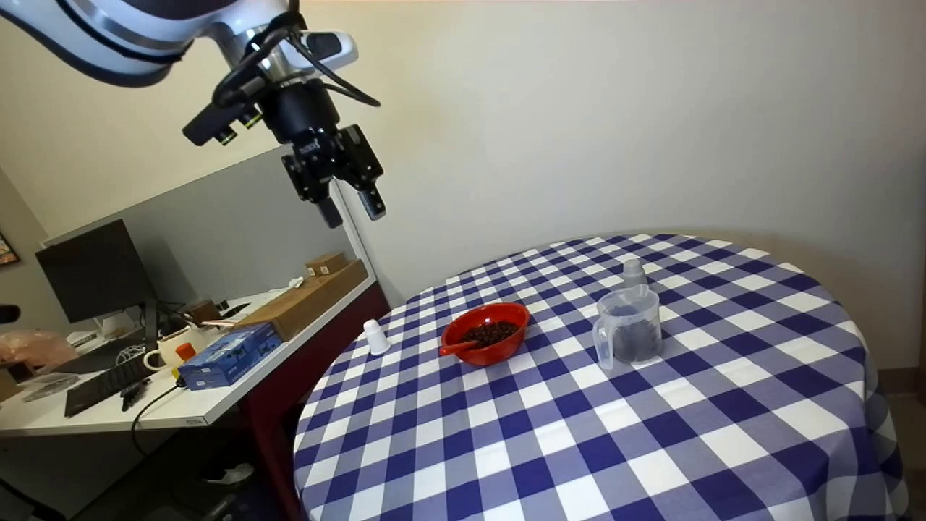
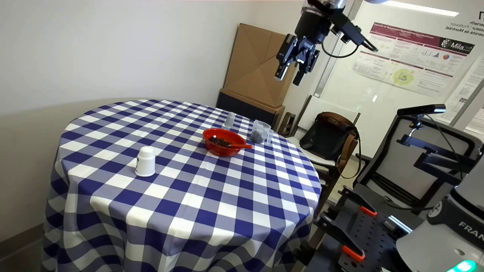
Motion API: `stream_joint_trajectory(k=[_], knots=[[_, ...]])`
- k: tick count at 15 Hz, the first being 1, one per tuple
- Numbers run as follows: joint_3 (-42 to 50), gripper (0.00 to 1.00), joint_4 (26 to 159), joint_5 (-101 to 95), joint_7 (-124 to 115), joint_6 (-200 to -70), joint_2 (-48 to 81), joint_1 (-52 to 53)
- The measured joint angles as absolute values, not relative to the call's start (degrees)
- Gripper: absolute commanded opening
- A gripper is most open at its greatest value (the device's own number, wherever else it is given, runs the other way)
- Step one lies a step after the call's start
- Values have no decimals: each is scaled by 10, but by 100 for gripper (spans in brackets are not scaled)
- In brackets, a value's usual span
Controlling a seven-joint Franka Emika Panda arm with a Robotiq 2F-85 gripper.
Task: Scoop some contents of the red bowl with a spoon and put them in the jug
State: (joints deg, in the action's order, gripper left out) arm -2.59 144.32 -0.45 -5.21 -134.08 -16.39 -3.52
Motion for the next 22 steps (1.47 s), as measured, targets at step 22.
stream_joint_trajectory(k=[22], knots=[[-12,100,1300,-51,-66,-1398,136,-20]])
